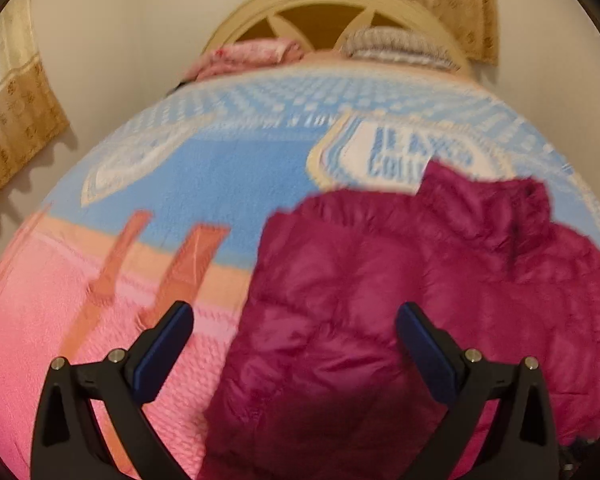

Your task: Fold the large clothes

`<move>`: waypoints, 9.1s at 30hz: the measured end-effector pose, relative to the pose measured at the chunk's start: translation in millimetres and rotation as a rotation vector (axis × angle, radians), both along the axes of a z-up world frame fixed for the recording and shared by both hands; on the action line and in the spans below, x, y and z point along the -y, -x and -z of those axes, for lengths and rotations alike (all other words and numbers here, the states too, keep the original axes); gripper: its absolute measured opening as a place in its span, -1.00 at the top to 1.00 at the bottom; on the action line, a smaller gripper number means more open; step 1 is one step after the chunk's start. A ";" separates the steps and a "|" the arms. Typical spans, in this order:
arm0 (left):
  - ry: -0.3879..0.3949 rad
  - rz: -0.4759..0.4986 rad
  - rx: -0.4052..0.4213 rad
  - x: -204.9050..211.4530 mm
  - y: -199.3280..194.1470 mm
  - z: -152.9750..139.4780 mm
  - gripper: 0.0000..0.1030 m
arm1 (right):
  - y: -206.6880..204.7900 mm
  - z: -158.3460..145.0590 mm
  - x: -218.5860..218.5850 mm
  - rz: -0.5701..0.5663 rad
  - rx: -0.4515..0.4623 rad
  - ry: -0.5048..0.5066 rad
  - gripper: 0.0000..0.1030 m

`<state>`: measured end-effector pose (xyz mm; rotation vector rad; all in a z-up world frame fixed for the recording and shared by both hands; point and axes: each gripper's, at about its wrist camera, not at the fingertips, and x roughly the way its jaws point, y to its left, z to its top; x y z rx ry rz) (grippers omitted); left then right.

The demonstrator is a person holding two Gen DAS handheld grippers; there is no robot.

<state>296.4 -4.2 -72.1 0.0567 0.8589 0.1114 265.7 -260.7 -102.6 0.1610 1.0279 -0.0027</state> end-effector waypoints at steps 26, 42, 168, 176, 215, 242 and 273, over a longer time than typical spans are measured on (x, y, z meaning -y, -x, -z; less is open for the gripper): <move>0.148 -0.074 0.131 -21.3 26.3 29.3 -1.00 | -265.9 -29.6 52.0 0.346 -0.099 -0.039 -0.67; 0.178 -0.079 0.121 -25.8 23.8 31.4 -1.00 | -174.2 -54.6 71.8 0.258 -0.072 -0.058 0.75; 0.631 0.149 -0.270 55.3 -53.7 11.6 0.74 | -114.8 23.5 79.2 0.254 0.209 -0.135 0.74; 0.679 0.078 -0.225 41.7 -34.2 43.5 0.68 | -115.8 22.8 77.4 0.252 0.204 -0.127 0.73; 0.431 0.271 0.146 68.6 -24.5 -79.8 -0.24 | -152.5 21.7 -16.1 -0.009 0.162 0.132 0.42; 0.174 0.136 -0.008 58.9 -50.1 38.9 -0.11 | -137.3 18.4 55.2 0.137 0.103 0.079 0.39; 0.104 0.259 0.103 41.6 60.1 -43.1 -0.17 | 54.3 -114.9 71.7 0.226 0.506 0.080 0.21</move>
